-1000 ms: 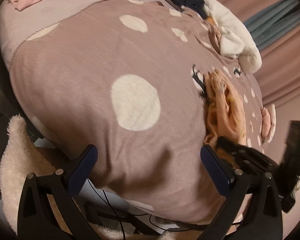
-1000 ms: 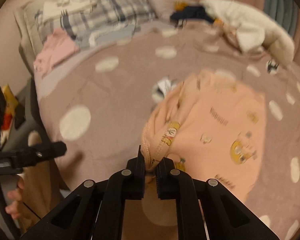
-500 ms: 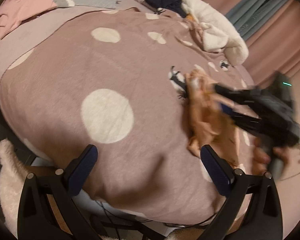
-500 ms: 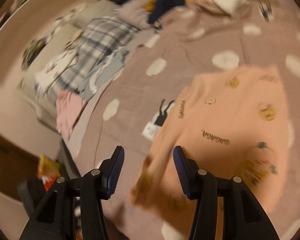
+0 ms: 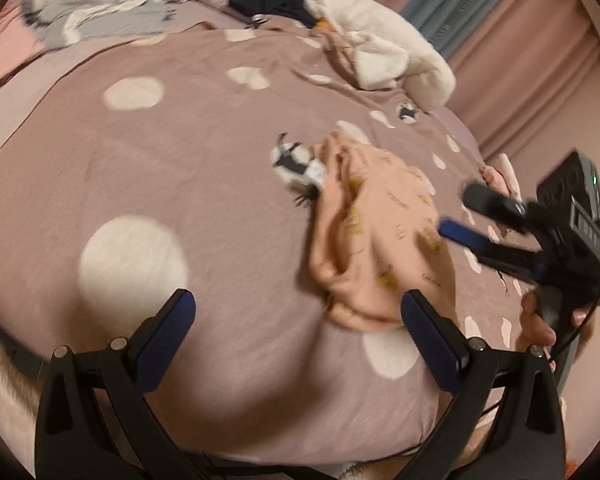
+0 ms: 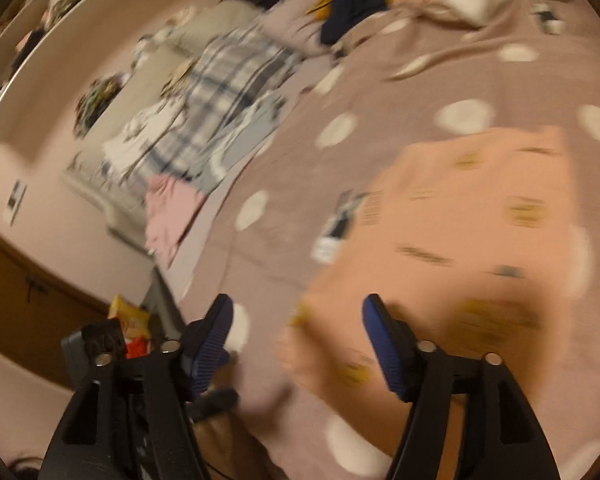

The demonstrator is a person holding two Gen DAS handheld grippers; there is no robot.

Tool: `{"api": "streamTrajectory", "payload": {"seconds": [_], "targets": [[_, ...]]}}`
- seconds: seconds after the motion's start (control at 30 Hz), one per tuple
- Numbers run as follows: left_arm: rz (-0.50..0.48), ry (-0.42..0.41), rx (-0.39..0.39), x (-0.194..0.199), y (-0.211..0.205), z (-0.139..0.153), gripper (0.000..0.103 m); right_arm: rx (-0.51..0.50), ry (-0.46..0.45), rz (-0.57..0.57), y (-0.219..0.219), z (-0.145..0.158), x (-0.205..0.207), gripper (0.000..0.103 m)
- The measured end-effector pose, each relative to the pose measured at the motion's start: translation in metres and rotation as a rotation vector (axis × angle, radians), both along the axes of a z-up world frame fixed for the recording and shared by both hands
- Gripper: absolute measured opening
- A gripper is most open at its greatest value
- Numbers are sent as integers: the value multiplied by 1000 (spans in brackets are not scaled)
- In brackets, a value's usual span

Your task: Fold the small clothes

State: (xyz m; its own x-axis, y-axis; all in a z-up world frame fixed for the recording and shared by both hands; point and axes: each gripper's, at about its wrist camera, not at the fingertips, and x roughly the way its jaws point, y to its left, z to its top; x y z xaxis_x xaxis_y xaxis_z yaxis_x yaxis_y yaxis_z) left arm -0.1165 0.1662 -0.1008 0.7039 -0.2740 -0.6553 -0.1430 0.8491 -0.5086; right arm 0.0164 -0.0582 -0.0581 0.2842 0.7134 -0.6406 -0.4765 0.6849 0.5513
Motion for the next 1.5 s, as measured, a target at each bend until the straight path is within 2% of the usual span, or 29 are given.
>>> {"api": "streamTrajectory", "payload": {"seconds": [0.1,0.17,0.27,0.33,0.4,0.43,0.47,0.53,0.63,0.9,0.97,1.13,1.23,1.33,1.37,1.4,1.43,1.47,1.5], "targets": [[-60,-37,-4,20,-8,3,103,-58,-18,-163,-36,-5,12,88],[-123,-57,-41,38,-12,2,103,-69,-22,-199,-51,-7,15,88],[-237,-65,-130,65,-16,-4,103,-8,37,-276,-88,-26,24,94],[-248,-53,-196,77,-13,-11,103,21,68,-293,-94,-34,27,94],[-296,-48,-326,91,-9,-21,103,100,141,-282,-100,-58,36,94],[-357,-32,-415,101,-10,-28,103,119,158,-273,-97,-65,39,94],[-411,-13,-469,111,-13,-33,103,134,168,-266,-97,-68,40,94],[-447,5,-478,123,-16,-34,103,187,162,-270,-91,-78,44,94],[-466,27,-520,136,-19,-34,103,202,139,-272,-89,-75,45,94],[-509,74,-794,168,-3,-47,103,264,193,-226,-83,-77,70,95],[-521,94,-816,174,-3,-46,103,247,215,-244,-77,-77,79,95],[-500,173,-789,183,-5,-40,103,230,201,-242,-71,-78,83,96],[-488,193,-659,183,-19,-33,103,216,197,-259,-67,-77,85,96],[-530,143,-449,179,-48,-20,102,198,184,-247,-59,-76,88,96],[-551,116,-403,175,-55,-18,102,186,179,-243,-56,-76,89,94],[-569,103,-360,172,-60,-16,101,157,170,-245,-54,-75,88,88],[-586,99,-344,170,-62,-15,101,141,168,-254,-54,-76,87,84],[-592,100,-354,169,-61,-15,100,134,170,-261,-56,-76,88,74],[-578,110,-369,170,-56,-16,93,139,178,-265,-62,-79,89,68]]}}
